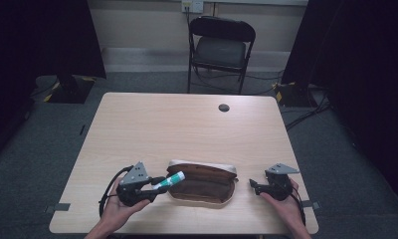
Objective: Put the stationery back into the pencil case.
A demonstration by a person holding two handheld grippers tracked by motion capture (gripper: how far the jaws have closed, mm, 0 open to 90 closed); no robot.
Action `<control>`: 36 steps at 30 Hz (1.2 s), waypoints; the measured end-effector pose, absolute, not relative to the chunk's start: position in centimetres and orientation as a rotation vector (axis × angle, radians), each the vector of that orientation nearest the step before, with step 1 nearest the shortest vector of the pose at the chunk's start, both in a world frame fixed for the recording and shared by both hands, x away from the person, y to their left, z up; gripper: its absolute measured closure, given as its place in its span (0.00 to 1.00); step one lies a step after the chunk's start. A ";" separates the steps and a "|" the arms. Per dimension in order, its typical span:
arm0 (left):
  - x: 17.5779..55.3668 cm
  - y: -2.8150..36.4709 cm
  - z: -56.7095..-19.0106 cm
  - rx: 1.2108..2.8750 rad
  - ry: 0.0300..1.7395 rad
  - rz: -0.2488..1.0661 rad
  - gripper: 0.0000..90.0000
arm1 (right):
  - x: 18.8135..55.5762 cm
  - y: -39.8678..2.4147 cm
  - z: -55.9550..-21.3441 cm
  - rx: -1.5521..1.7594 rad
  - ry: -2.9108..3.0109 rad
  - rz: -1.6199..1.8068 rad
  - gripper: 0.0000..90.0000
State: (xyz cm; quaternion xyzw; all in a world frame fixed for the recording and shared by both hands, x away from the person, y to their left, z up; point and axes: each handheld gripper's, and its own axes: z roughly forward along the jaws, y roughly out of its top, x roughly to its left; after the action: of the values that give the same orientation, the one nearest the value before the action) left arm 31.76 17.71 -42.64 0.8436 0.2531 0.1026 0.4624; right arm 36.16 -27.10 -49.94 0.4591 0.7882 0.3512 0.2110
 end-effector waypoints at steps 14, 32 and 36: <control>33.6 13.5 -42.9 2.145 0.590 0.193 0.73 | 36.2 -27.1 -49.9 1.275 2.191 0.976 0.27; 36.3 8.8 -43.8 2.223 0.558 0.204 0.73 | 36.2 -27.1 -49.9 1.276 2.191 0.977 0.27; 37.0 8.5 -44.4 2.214 0.591 0.209 0.73 | 36.2 -27.1 -49.9 1.277 2.191 0.978 0.27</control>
State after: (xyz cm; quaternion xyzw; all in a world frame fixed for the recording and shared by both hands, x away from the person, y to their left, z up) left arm 37.01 8.49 -44.40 0.8784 0.2346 0.0827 0.4080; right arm 36.17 -27.08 -49.94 0.4593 0.7881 0.3517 0.2105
